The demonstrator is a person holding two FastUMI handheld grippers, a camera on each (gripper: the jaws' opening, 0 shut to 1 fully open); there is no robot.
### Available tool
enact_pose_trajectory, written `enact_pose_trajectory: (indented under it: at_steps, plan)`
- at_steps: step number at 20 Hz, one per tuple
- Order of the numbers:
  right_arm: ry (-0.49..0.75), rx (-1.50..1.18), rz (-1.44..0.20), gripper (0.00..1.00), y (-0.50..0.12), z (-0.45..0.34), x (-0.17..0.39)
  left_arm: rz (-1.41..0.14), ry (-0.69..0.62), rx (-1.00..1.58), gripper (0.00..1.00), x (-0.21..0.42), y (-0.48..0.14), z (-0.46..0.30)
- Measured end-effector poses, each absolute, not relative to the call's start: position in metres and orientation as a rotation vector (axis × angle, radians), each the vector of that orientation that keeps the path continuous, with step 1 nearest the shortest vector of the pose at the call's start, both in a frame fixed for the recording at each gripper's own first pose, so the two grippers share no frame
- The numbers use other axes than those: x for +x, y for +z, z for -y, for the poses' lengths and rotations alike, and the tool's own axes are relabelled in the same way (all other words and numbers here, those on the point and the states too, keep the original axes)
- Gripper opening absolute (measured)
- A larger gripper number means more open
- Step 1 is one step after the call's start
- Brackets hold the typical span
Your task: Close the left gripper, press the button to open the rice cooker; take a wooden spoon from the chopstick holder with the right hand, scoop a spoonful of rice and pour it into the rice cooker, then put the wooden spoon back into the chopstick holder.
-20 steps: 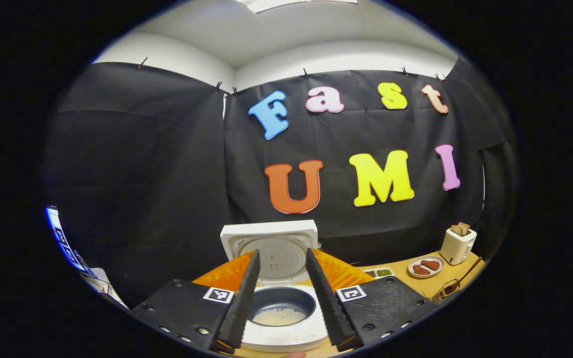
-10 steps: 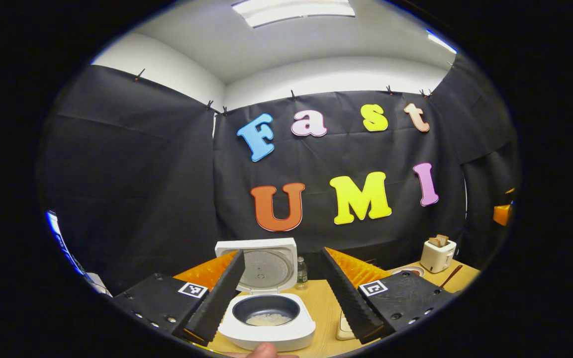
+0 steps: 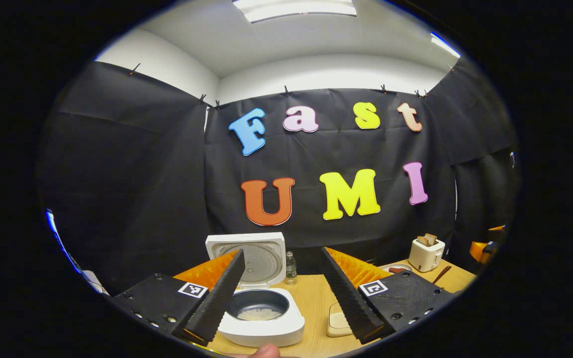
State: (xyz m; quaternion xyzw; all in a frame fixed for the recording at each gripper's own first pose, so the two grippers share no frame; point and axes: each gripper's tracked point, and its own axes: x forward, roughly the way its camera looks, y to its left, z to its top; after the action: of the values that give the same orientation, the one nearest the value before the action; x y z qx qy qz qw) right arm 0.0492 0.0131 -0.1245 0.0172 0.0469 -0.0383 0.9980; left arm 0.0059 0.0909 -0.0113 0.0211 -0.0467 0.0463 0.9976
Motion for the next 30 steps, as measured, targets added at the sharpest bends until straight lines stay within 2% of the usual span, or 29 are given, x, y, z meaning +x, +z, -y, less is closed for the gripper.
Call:
enact_pose_trajectory:
  at_steps: [5, 6, 7, 12, 20, 22, 23, 24, 25, 26, 27, 28, 29, 30]
  plan:
    - [-0.096, 0.141, -0.187, 0.99, -0.201, 0.000, 0.091, 0.071, 0.080, 0.066, 0.95, 0.005, -0.019, -0.082]
    - [-0.104, 0.155, -0.197, 0.99, -0.216, 0.003, 0.101, 0.071, 0.077, 0.068, 0.90, 0.005, -0.021, -0.080]
    - [-0.109, 0.165, -0.200, 1.00, -0.227, 0.004, 0.111, 0.072, 0.074, 0.072, 0.95, 0.006, -0.021, -0.079]
    - [-0.114, 0.214, -0.231, 1.00, -0.276, 0.010, 0.158, 0.075, 0.053, 0.091, 0.95, 0.013, -0.028, -0.064]
    - [-0.079, 0.244, -0.230, 1.00, -0.295, 0.006, 0.224, 0.024, 0.066, 0.070, 0.95, 0.027, -0.053, -0.063]
    - [-0.068, 0.241, -0.220, 0.93, -0.294, 0.006, 0.235, 0.006, 0.078, 0.051, 0.95, 0.029, -0.060, -0.067]
    - [-0.065, 0.247, -0.219, 0.98, -0.295, 0.005, 0.238, 0.003, 0.085, 0.048, 0.95, 0.031, -0.062, -0.068]
    - [-0.059, 0.256, -0.217, 0.90, -0.294, 0.005, 0.242, 0.006, 0.089, 0.047, 0.95, 0.032, -0.060, -0.069]
    - [-0.060, 0.261, -0.214, 0.94, -0.293, 0.007, 0.245, 0.006, 0.091, 0.047, 0.95, 0.031, -0.061, -0.069]
    - [-0.070, 0.260, -0.211, 0.89, -0.292, 0.009, 0.248, 0.004, 0.095, 0.055, 0.95, 0.032, -0.062, -0.071]
    - [-0.071, 0.257, -0.209, 0.92, -0.294, 0.010, 0.250, 0.002, 0.096, 0.060, 0.95, 0.032, -0.063, -0.070]
    - [-0.075, 0.257, -0.207, 0.72, -0.294, 0.012, 0.253, 0.001, 0.096, 0.067, 0.95, 0.032, -0.063, -0.070]
    - [-0.081, 0.251, -0.204, 0.67, -0.293, 0.014, 0.253, 0.003, 0.096, 0.071, 0.95, 0.031, -0.063, -0.070]
    - [-0.090, 0.241, -0.204, 0.52, -0.293, 0.018, 0.253, 0.003, 0.097, 0.070, 0.95, 0.031, -0.063, -0.071]
